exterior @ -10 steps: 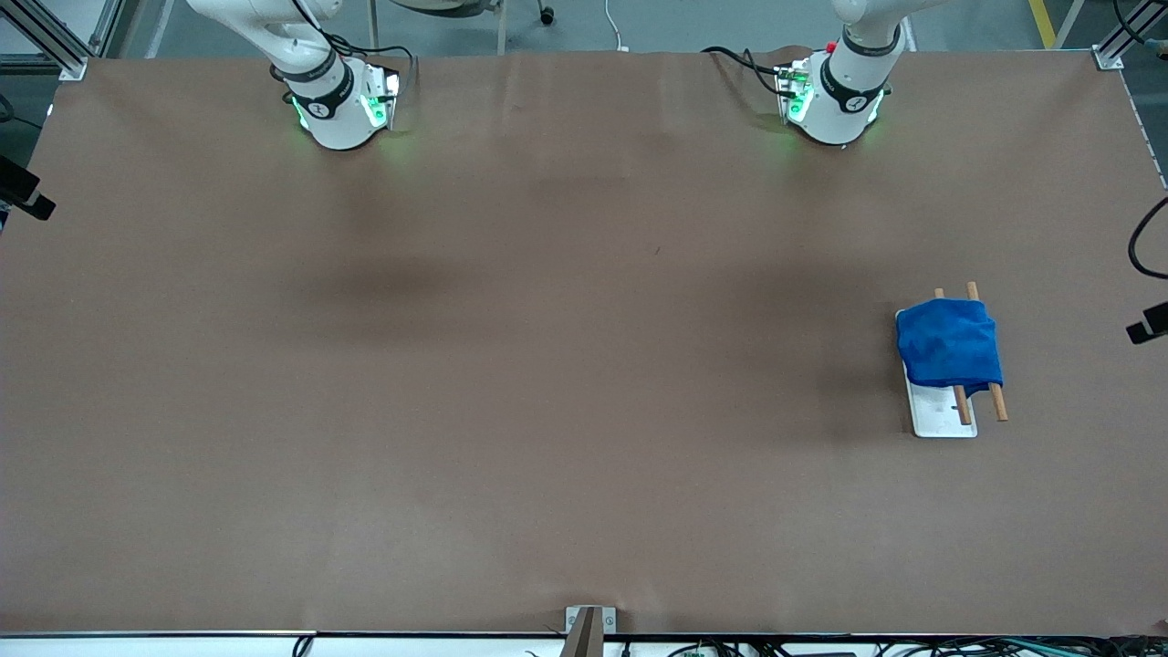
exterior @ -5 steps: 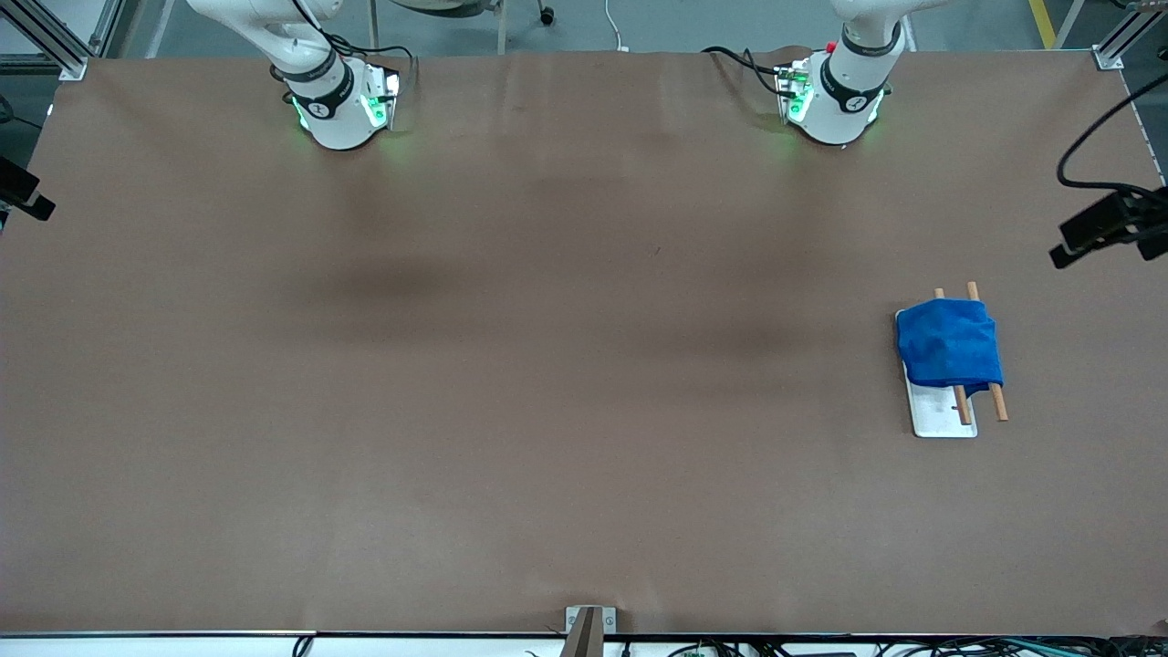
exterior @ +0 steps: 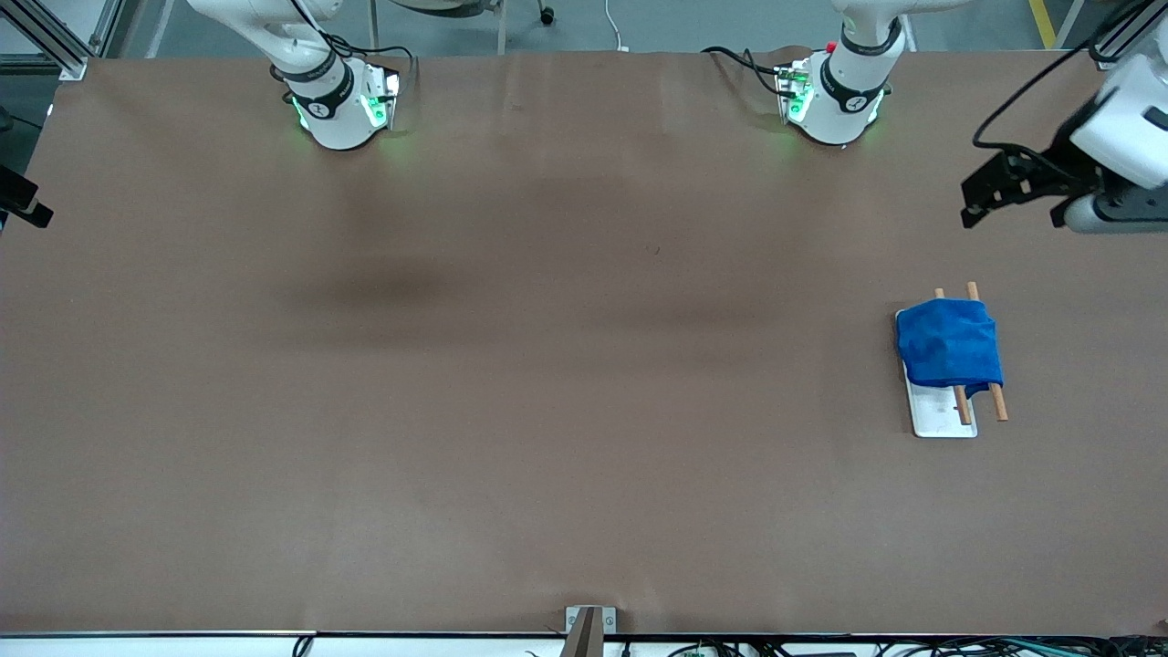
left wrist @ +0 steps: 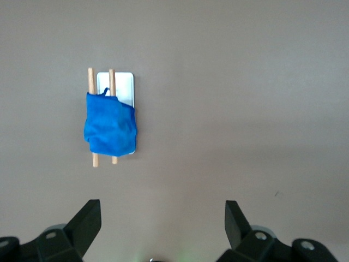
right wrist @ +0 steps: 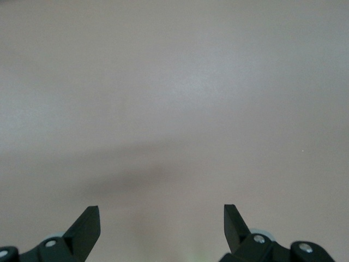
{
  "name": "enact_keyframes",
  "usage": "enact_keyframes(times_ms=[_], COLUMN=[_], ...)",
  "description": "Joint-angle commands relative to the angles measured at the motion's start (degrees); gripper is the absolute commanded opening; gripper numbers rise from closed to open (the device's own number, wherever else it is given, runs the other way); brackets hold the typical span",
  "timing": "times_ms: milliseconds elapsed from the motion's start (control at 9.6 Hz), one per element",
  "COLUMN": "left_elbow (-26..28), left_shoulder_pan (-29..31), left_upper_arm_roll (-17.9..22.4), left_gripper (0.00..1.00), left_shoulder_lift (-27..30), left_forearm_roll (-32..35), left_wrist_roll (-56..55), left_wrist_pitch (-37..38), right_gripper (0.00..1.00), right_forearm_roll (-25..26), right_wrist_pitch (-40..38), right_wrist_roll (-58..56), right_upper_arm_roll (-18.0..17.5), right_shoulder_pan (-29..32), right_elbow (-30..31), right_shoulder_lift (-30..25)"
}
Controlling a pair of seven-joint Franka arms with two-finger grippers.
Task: Right arm passes towel to left arm to hang
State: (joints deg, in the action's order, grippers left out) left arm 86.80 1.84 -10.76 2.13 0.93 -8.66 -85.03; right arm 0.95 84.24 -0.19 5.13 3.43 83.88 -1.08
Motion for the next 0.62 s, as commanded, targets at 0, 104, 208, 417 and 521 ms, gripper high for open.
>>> enact_keyframes(times_ms=[0, 104, 208, 417, 521], left_elbow=[9.52, 9.79, 9.71, 7.78, 7.77], left_shoulder_pan=[-0.52, -0.52, -0.43, -0.26, -0.34], left_upper_arm_roll=[2.85, 2.76, 2.41, 2.32, 2.32], left_gripper=[1.0, 1.0, 1.0, 1.0, 1.0], left_shoulder_lift=[5.16, 5.34, 5.17, 3.77, 3.68], left_forearm_roll=[-0.31, -0.32, -0.23, 0.21, 0.21], left_wrist_roll=[0.23, 0.05, -0.13, 0.13, 0.57], left_wrist_pitch=[-4.17, -4.18, -4.09, -3.74, -3.65], right_gripper=[1.0, 1.0, 1.0, 1.0, 1.0], right_forearm_roll=[-0.86, -0.86, -0.86, -0.86, -0.77], right_wrist_pitch=[0.58, 0.4, 0.4, 0.4, 0.4], right_wrist_roll=[-0.87, -0.78, -0.78, -0.78, -0.78], right_upper_arm_roll=[-0.64, -0.64, -0.73, -0.73, -0.82], right_shoulder_pan=[0.96, 0.87, 0.79, 0.79, 0.61], right_elbow=[0.58, 0.32, 0.23, 0.23, 0.06], right_shoulder_lift=[-0.59, -0.59, -0.59, -0.59, -0.59])
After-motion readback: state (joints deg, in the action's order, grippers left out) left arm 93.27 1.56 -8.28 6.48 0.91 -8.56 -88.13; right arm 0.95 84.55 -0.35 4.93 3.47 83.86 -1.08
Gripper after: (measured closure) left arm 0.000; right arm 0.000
